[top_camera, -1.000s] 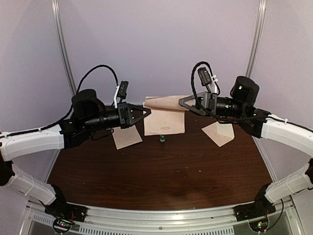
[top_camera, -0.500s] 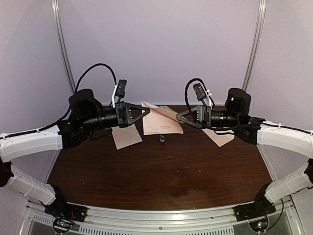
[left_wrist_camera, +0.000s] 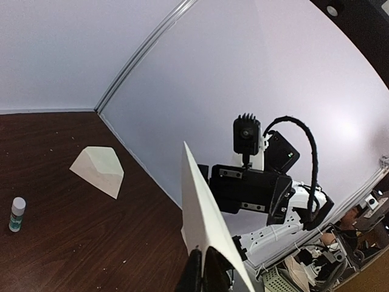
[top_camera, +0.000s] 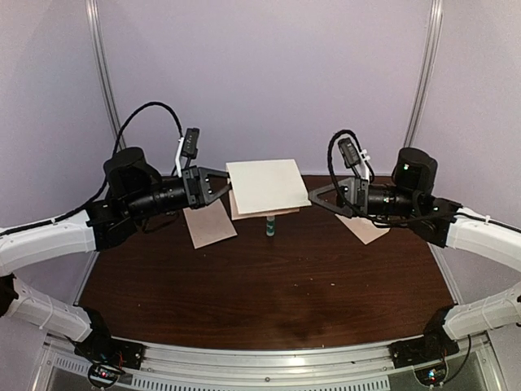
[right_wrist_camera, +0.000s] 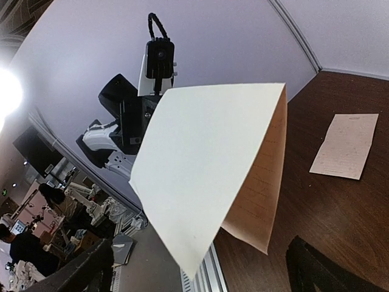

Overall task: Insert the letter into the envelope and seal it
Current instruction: Fold the letter, then pass from the left arm to the right

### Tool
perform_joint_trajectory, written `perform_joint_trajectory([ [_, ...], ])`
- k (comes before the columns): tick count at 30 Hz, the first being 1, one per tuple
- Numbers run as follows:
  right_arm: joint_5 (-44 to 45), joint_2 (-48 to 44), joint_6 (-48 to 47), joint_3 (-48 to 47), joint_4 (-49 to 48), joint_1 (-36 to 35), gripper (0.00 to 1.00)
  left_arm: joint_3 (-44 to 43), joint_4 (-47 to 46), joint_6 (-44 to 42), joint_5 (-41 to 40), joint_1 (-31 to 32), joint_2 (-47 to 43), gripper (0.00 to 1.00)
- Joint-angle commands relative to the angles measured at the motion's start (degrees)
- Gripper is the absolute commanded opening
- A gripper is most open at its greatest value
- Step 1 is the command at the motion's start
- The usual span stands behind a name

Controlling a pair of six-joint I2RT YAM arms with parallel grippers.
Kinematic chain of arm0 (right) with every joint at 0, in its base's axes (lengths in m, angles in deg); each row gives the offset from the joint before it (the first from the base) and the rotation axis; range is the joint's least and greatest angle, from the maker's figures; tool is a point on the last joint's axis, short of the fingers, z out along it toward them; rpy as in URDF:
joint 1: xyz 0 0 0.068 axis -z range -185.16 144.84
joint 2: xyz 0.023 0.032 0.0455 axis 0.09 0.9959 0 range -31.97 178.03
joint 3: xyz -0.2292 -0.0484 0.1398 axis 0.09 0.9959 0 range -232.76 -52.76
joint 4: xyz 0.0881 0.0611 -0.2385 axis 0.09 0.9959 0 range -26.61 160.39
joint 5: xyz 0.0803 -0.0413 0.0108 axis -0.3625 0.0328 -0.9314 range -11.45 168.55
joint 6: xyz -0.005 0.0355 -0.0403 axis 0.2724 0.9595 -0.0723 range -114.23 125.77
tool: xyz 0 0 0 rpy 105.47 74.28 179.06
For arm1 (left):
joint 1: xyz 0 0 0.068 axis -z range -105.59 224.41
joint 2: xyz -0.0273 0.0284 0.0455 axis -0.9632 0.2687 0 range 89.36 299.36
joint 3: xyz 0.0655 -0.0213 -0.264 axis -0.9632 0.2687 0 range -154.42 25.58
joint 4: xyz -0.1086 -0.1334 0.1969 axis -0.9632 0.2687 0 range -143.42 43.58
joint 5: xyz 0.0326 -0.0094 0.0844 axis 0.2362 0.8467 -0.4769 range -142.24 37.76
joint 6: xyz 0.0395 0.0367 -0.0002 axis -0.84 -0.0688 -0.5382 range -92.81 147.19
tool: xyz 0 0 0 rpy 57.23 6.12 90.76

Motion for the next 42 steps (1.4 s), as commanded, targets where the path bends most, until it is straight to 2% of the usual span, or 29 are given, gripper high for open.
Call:
perform_joint_trajectory([
  [1,3.79,-2.29,-2.14,-1.86,4.06,0.99,1.0,0.32,-0.26,-2.35,-0.75,-0.51,-1.7,0.0],
  [6,11.59,-1.95,-1.97,-4.27,7.51,2.02,1.0,1.17,-0.63,-3.36,-0.48,-0.56,-3.12,0.0],
  [9,14.52,-1.35,-0.14,-3.67,4.55,2.06,1.0,1.51,-1.06,-4.11,0.17,-0.56,-3.59,0.0],
  [17,6.92,2.26,6.38,-2.96,-7.58,0.81,1.0,1.03,-1.7,-6.15,2.89,-0.56,-3.47,0.0],
  [27,1.14,10.82,7.14,-7.09,-10.8,-3.76,0.98,0.08,-4.47,-6.79,7.22,-0.56,-2.26,0.0],
  [35,-0.71,11.23,8.7,-6.96,-14.81,-4.08,0.67,0.01,-2.11,-7.55,4.98,-0.56,-2.5,0.0],
  [39,-1.39,11.17,12.14,-5.11,-20.18,-4.08,0.4,-0.06,-1.85,-7.45,4.47,-0.57,-2.46,0.0],
  [42,-1.92,11.59,15.33,-4.44,-25.33,-4.1,0.26,-0.24,-1.9,-7.45,4.49,-0.56,-2.25,0.0],
])
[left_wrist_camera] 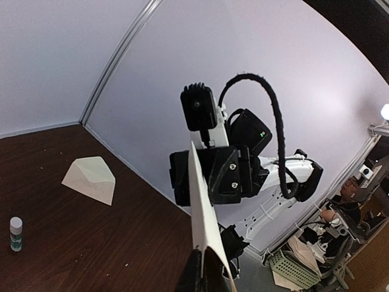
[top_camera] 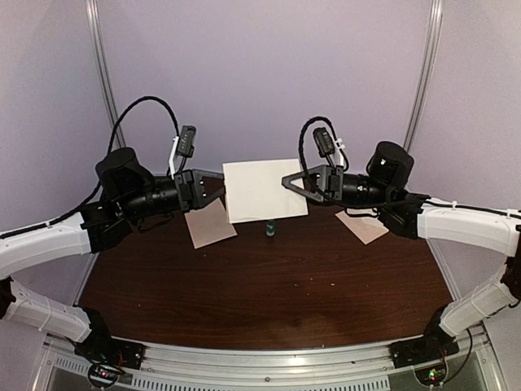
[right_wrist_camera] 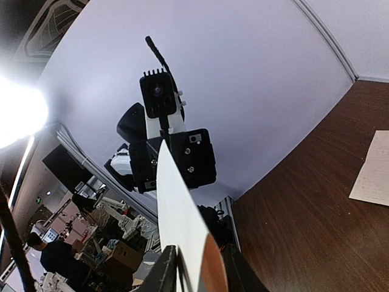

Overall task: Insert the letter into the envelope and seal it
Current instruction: Pass from the left arm to the right, then pass from the right arm to the left

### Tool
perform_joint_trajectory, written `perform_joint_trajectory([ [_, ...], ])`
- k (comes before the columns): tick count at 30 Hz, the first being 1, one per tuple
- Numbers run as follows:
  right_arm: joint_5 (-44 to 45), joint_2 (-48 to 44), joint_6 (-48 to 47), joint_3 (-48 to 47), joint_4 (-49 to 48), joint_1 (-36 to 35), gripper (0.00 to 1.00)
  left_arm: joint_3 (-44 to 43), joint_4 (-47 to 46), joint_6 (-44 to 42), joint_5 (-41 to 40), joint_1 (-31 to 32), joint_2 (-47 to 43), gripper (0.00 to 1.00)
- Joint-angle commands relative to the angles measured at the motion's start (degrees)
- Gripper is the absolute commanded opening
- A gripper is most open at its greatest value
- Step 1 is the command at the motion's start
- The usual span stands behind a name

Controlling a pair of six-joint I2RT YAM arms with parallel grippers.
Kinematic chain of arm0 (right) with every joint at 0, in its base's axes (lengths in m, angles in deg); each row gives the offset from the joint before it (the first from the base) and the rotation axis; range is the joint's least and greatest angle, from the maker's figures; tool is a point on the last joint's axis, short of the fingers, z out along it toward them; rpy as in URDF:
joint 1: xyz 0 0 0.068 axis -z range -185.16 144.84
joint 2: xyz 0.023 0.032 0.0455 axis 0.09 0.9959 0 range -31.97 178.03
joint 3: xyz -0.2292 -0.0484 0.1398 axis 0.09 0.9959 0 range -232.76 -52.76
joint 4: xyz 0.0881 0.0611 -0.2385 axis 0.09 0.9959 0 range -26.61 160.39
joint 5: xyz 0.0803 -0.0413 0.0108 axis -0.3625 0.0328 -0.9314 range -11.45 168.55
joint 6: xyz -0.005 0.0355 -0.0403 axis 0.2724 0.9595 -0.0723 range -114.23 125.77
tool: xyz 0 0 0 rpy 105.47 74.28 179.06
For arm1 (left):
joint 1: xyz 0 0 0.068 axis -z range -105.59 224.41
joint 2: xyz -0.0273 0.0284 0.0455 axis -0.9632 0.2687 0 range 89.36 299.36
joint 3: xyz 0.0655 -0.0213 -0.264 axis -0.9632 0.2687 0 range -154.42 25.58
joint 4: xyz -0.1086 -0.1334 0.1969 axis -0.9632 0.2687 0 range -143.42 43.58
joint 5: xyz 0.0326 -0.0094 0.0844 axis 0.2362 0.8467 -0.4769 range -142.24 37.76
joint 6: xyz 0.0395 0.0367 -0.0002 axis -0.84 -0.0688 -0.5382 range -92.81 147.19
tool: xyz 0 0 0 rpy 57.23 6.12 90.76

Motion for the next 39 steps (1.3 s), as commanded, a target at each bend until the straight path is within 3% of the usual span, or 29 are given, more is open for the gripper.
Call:
perform_joint_trajectory([
  [1,-1.64,-0.44,4.71,0.99,-9.26,-0.26,0.2,-1.35,-0.6,-1.28,-0.83,-0.45,0.1,0.0],
  [4,-0.43,-0.79,3.25,0.83,-7.61,-0.11,0.01,-1.21,2.38,-2.43,-4.85,-0.45,-0.91,0.0],
  [12,5.88,-5.05,-2.76,2.24,1.39,2.12,0.0,-0.74,12.57,-4.56,-15.71,-1.0,-7.1,0.4],
  [17,13.06,-5.76,-14.64,-1.91,21.75,3.15,0.0,-1.54,17.69,-5.19,-19.66,-1.98,-9.8,0.57],
  [20,16.3,-5.16,-20.2,-4.63,31.73,3.2,0.0,-2.98,19.56,-6.82,-20.27,-2.12,-10.18,0.76],
  [22,15.77,-4.65,-22.42,-5.65,35.76,3.16,0.0,-4.58,21.06,-8.67,-20.26,-2.12,-9.26,0.83],
  [25,13.16,-3.94,-24.06,-6.52,39.07,3.09,0.0,-8.06,24.92,-12.49,-17.97,-2.13,-6.32,0.87],
  [31,5.98,-2.81,-25.83,-8.83,42.84,2.37,0.0,-12.57,28.27,-20.13,-8.22,-1.97,0.64,0.88],
  [39,-0.83,-2.4,-26.13,-11.29,44.04,0.27,0.0,-15.78,31.18,-26.3,-2.49,2.05,7.53,0.89],
])
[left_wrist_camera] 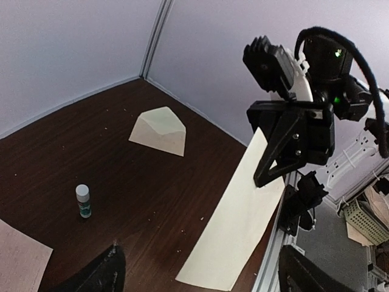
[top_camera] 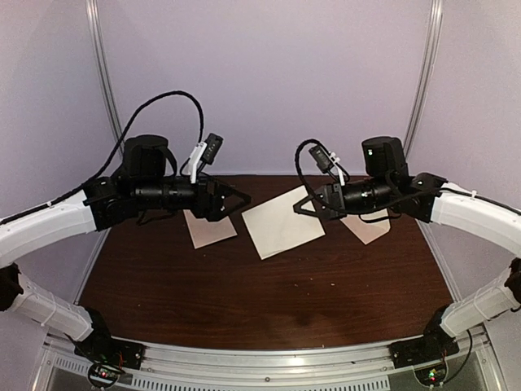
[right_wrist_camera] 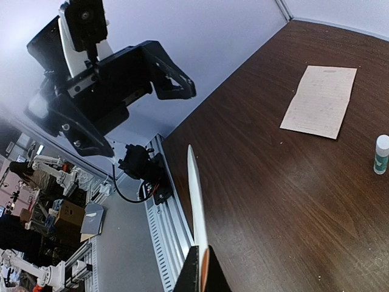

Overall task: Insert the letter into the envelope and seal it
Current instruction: Pass from the right arm to the left, then pass from the left arm to the right

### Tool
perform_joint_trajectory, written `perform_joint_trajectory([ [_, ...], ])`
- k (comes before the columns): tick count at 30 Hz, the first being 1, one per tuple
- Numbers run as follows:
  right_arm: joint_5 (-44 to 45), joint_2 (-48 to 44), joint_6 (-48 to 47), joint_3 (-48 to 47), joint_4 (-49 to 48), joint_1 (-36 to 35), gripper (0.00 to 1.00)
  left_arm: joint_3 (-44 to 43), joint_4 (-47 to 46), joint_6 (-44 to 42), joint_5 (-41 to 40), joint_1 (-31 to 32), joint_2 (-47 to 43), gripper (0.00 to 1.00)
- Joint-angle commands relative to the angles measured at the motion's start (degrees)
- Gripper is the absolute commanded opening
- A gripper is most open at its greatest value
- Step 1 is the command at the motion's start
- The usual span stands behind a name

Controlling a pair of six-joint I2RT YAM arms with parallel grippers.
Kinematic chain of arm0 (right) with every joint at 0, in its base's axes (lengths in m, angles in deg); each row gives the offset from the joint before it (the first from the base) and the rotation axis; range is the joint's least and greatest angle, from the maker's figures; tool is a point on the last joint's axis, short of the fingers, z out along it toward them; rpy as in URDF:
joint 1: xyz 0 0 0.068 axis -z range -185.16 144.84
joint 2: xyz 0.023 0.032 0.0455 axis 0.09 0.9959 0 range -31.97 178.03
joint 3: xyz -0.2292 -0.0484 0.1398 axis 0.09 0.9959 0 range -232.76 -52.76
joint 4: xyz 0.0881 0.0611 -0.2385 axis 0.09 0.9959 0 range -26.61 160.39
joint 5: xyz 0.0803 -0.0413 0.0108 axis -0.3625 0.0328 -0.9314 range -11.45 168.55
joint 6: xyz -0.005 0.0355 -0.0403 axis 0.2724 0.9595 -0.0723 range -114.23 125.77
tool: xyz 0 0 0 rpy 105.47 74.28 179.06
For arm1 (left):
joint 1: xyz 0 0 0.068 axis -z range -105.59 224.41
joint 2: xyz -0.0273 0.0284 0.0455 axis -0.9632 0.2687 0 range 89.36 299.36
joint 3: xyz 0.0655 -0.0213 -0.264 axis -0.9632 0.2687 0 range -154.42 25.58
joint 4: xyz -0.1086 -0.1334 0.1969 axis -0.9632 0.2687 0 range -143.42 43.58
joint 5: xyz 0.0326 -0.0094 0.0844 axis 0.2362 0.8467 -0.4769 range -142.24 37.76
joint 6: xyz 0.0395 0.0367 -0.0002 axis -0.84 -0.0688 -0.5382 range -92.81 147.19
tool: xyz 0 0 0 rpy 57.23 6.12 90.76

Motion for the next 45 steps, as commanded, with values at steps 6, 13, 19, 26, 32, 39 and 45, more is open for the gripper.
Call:
perform_joint_trajectory([
  [6,-5.35,2.28,-3.76,-5.93,5.22,-3.72,0.0,-3.96,5.36,-7.15,8.1,3.77,6.11,0.85],
  [13,-4.99,3.05,-4.28,-6.42,5.44,-4.7,0.0,-3.07,6.41,-7.09,8.07,4.51,6.32,0.48],
  [19,-4.31,4.02,-5.49,-7.31,7.32,-4.87,0.0,-3.05,5.85,-6.35,9.4,4.59,6.83,0.31],
  [26,-1.3,4.76,-5.9,-8.61,8.17,-4.88,0.0,-3.58,5.79,-5.82,8.57,4.79,7.6,0.14],
  [32,4.87,4.49,-5.23,-8.7,7.3,-4.82,0.04,-2.24,4.32,-4.49,5.7,4.79,5.61,0.0],
  [39,12.83,0.32,-0.42,-6.42,0.27,-3.33,0.66,2.25,-4.22,1.06,0.44,4.79,0.69,0.0],
  [45,14.73,-4.89,9.41,2.71,-15.83,-1.81,0.93,6.25,-15.89,7.5,-4.76,4.65,-3.79,0.0],
])
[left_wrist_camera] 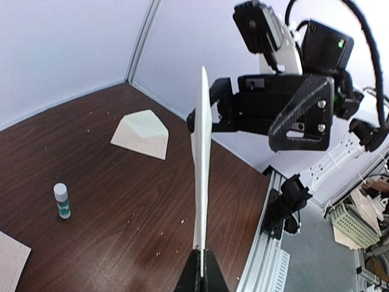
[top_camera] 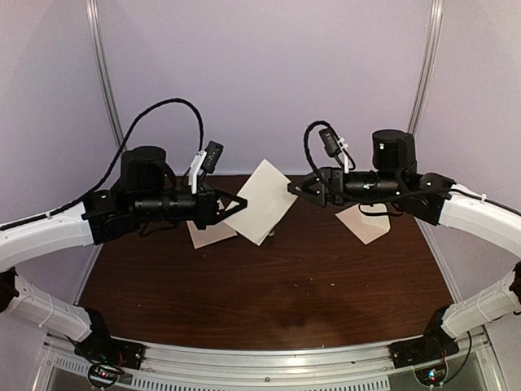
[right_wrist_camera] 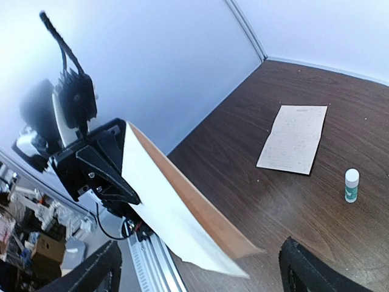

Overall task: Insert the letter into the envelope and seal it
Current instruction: Pass from the left arm to the right

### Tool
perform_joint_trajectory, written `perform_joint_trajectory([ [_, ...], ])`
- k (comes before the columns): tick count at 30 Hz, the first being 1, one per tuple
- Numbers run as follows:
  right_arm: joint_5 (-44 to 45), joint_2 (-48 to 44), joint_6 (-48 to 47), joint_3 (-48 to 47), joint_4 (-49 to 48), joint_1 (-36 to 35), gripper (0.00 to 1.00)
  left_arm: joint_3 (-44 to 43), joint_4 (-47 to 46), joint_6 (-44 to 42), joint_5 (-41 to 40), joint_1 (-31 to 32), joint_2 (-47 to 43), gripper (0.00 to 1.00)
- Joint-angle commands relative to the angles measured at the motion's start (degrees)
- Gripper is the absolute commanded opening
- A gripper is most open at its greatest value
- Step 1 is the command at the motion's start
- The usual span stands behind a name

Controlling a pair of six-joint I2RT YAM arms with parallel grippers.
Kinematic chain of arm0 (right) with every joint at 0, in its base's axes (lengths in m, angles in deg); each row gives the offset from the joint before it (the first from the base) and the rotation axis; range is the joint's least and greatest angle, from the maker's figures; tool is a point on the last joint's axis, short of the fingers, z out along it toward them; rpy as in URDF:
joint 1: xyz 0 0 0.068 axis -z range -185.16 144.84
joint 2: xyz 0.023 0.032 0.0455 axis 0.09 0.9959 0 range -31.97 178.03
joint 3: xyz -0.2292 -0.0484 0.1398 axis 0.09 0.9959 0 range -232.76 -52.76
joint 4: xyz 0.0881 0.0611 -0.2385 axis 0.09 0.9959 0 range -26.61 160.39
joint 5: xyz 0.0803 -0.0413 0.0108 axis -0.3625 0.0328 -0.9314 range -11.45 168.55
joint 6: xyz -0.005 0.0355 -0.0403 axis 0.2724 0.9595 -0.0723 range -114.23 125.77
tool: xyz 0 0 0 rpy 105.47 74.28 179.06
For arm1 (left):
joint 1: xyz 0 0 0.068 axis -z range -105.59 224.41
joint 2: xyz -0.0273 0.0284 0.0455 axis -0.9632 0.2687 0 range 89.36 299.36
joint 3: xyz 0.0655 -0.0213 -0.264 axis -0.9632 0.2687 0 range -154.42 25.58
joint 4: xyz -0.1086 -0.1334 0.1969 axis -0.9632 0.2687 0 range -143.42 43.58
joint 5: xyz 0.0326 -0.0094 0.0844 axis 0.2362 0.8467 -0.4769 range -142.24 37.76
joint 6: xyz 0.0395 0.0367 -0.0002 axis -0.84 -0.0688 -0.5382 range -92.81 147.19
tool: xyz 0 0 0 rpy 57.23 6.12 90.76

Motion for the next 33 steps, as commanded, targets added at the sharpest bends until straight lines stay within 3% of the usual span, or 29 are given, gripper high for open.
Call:
perform_joint_trajectory([
  [1,3.46,-3.85,9.04,6.44,-15.7,0.7,0.95,2.57,-14.35,6.21,-5.09,0.27,-3.3,0.0],
  [6,0.49,-3.5,14.41,10.08,-24.5,-0.31,0.96,4.7,-23.03,9.53,-5.4,0.28,-4.83,0.0],
  [13,-1.09,-1.32,14.34,8.46,-27.7,-3.38,0.92,5.51,-28.0,11.85,-2.63,0.28,-3.77,0.0],
  [33,-6.61,0.21,17.69,9.4,-40.21,-5.11,0.32,6.31,-33.69,15.16,-1.48,0.28,-2.88,0.0],
])
